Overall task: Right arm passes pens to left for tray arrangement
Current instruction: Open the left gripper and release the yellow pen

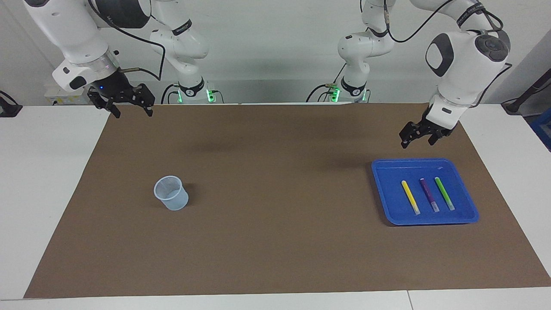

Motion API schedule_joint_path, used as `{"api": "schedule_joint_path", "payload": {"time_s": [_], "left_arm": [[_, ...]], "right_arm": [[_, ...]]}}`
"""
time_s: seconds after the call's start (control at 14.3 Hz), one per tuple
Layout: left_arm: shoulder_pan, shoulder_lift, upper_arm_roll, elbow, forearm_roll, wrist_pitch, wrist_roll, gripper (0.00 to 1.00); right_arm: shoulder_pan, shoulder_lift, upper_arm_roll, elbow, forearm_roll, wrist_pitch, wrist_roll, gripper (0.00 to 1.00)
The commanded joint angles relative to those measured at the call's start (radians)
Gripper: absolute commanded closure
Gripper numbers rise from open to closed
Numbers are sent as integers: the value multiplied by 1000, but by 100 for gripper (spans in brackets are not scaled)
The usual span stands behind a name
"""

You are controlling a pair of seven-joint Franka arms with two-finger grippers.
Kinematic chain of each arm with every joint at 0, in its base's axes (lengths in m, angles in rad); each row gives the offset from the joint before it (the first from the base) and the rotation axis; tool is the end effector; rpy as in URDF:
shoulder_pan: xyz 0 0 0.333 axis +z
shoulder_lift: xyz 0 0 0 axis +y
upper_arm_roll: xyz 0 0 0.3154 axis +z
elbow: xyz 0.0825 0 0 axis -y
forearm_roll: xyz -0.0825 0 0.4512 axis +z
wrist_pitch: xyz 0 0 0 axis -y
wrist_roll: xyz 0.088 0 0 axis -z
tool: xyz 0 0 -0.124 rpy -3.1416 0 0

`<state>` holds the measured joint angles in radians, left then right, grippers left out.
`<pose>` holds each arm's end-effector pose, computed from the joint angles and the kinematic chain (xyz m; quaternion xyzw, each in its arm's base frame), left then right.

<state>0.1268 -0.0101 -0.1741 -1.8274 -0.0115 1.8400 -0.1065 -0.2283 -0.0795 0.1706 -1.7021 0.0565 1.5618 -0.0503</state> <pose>0.6271 -0.0311 0.4971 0.9994 0.0311 0.0109 0.0055 0.5923 -0.0241 0.5833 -0.9993 0.0048 0.0297 0.0231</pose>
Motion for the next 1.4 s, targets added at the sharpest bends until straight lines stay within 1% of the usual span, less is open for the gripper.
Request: {"api": "schedule_joint_path", "payload": {"time_s": [0.0, 0.21, 0.49, 0.63, 0.84, 0.91, 1.33], "left_arm": [[-41, -34, 15, 25, 4, -47, -70, 0], [-52, -34, 15, 108, 4, -180, -76, 0], [-62, -36, 15, 82, 4, -114, -88, 0], [-65, -24, 15, 86, 5, -113, -88, 0], [-128, -22, 45, 77, 5, -122, -93, 0], [-134, -25, 44, 74, 5, -133, -110, 0], [-121, -40, 47, 46, 4, -124, -134, 0]], "right_arm": [[-8, -28, 7, -27, 5, 0, -28, 0], [-8, -29, 7, -31, 5, -2, -28, 0], [-11, -29, 7, -33, 5, -11, -29, 0], [-11, -29, 7, -33, 5, -11, -26, 0], [-11, -29, 7, -33, 5, -8, -17, 0], [-10, -31, 7, -36, 5, -3, -16, 0], [-14, -36, 7, -39, 5, -8, -26, 0]]}}
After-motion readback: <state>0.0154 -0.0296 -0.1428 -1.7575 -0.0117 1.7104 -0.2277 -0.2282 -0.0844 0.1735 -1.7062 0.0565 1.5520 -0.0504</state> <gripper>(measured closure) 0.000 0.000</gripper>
